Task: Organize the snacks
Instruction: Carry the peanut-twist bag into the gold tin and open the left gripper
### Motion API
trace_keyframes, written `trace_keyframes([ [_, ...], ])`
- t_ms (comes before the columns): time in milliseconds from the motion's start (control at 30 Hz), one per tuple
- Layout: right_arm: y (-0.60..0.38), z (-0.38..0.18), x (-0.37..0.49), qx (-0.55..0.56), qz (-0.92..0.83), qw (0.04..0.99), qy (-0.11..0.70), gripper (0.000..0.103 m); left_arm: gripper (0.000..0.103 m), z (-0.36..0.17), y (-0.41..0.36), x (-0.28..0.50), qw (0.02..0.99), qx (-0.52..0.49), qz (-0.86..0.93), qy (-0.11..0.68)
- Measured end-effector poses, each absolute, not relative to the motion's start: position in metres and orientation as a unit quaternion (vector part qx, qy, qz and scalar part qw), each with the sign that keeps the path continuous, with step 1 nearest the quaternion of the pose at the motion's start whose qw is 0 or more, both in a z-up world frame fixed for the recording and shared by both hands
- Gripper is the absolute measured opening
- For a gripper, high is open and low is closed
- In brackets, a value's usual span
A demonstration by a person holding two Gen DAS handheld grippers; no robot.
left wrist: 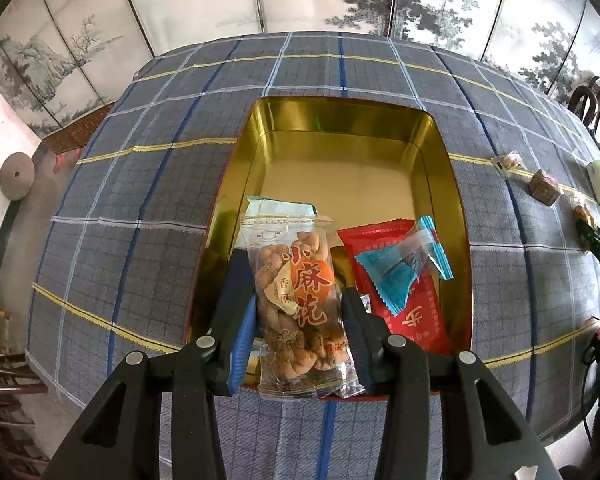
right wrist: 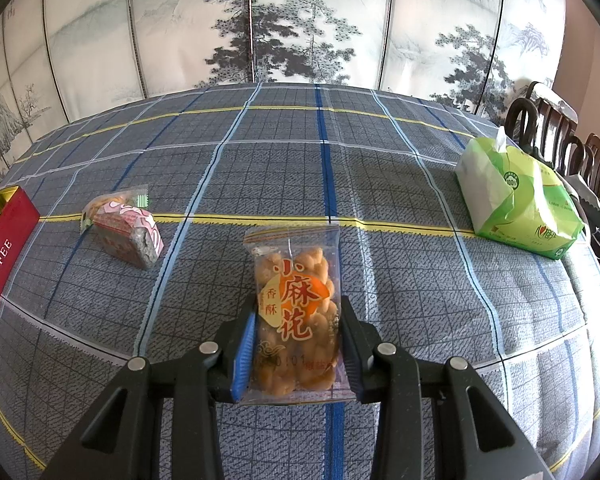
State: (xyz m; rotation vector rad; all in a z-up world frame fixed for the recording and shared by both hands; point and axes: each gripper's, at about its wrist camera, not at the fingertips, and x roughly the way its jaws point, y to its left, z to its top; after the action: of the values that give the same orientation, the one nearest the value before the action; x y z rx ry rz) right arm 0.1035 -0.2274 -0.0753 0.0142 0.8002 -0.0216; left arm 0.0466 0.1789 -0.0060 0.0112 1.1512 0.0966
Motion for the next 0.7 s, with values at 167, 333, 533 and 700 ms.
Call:
trace_keyframes([
  [167,-0.2293,-0.0751,0.1035,0.006,-0.011,0.921,0.390,0.038,0.042,-0.0079,0.1793,0.0466,0.835,0.009,0.046,0.549],
  [333,-0.2287,-0.0749,0.1036,0.006,-0.011,0.921,0.390,0.039,0.044,-0.0087,0.1830,0.0444,0.836,0.005,0.046,0.547],
  [533,-0.2298,-0.0744,0.1036,0.007,-0.011,0.921,0.390,0.038,0.047,-0.0092,0.1862,0.0434,0.837,0.001,0.043,0.546],
  [700,-0.2291,-0.0745,0.1036,0.006,-0.011,0.921,0.390,0.038,0.053,-0.0081,0.1862,0.0424,0.838,-0.005,0.037,0.544],
])
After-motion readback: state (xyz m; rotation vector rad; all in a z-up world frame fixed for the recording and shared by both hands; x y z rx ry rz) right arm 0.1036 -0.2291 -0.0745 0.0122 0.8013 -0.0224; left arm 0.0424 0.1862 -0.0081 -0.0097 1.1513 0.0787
